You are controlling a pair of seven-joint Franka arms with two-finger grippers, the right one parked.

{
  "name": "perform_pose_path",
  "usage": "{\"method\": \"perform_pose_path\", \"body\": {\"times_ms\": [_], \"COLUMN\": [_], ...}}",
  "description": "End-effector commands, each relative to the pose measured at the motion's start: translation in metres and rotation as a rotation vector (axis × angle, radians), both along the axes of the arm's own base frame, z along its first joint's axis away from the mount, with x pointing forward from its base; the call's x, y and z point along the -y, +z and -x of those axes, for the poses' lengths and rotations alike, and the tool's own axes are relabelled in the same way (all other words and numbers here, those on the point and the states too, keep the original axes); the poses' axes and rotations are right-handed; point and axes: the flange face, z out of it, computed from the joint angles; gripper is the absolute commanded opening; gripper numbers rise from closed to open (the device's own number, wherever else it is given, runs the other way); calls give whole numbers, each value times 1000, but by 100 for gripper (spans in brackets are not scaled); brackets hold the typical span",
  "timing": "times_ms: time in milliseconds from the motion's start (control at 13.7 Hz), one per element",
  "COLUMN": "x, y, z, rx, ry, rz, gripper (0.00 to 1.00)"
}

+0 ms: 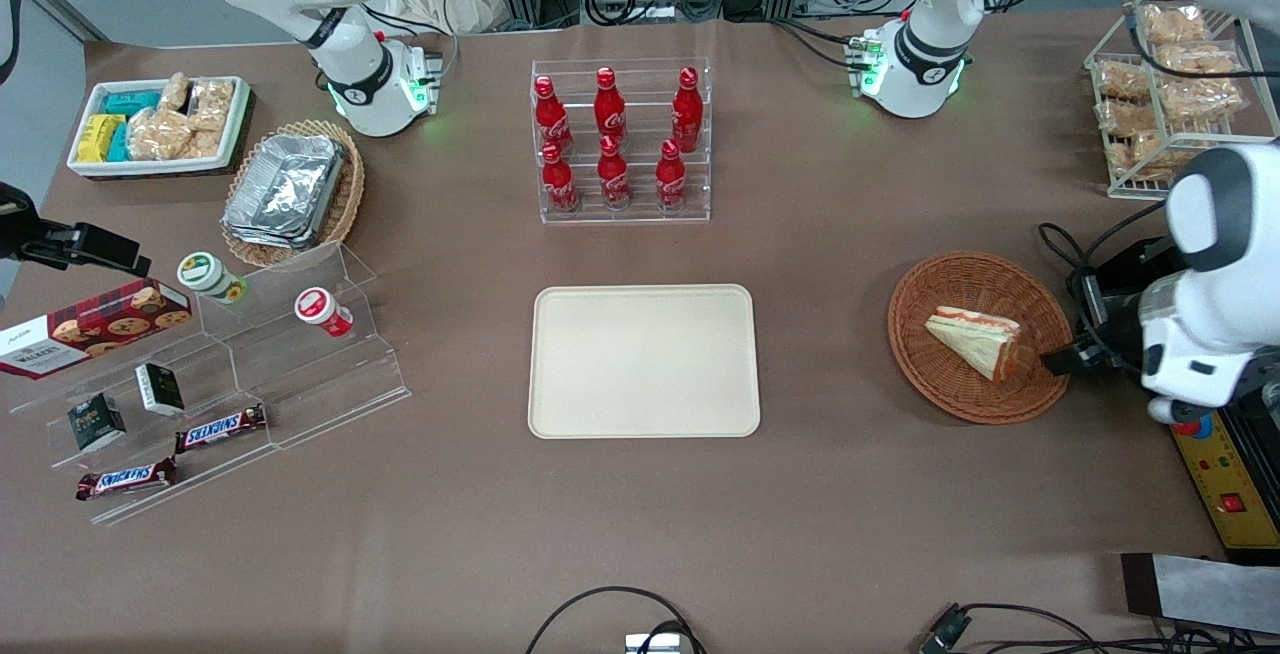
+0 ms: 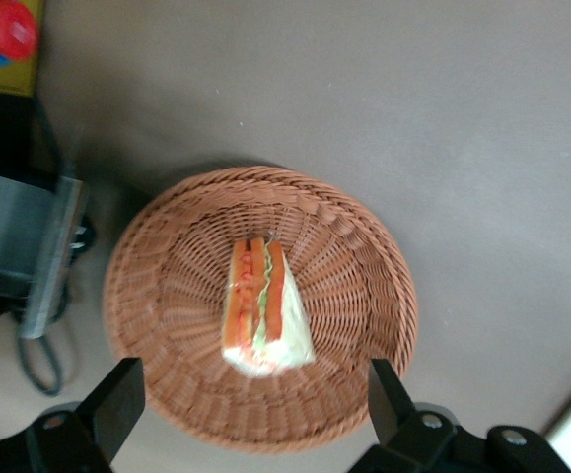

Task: Place sandwich from basket to tray
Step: 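Move the left gripper over the wicker basket toward the wrapped sandwich, then lower the left gripper and close it on the triangular sandwich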

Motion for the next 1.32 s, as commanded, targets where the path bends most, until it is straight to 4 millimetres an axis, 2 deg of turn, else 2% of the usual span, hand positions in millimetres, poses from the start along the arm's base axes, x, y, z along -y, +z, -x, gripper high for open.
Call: {"method": "perform_pose_path", "body": {"times_ms": [0, 146, 659, 1098, 1171, 1244], "x": [2, 3, 5, 4, 4, 4], "y": [-44, -68, -124, -152, -158, -159], "z": [17, 28, 45, 49, 50, 50], "rx": [17, 22, -19, -62, -74, -77], "ry": [31, 35, 38, 42, 41, 38], "rz": [-13, -11, 6, 17, 18, 15], "gripper": [100, 100, 100, 98, 84, 63]}}
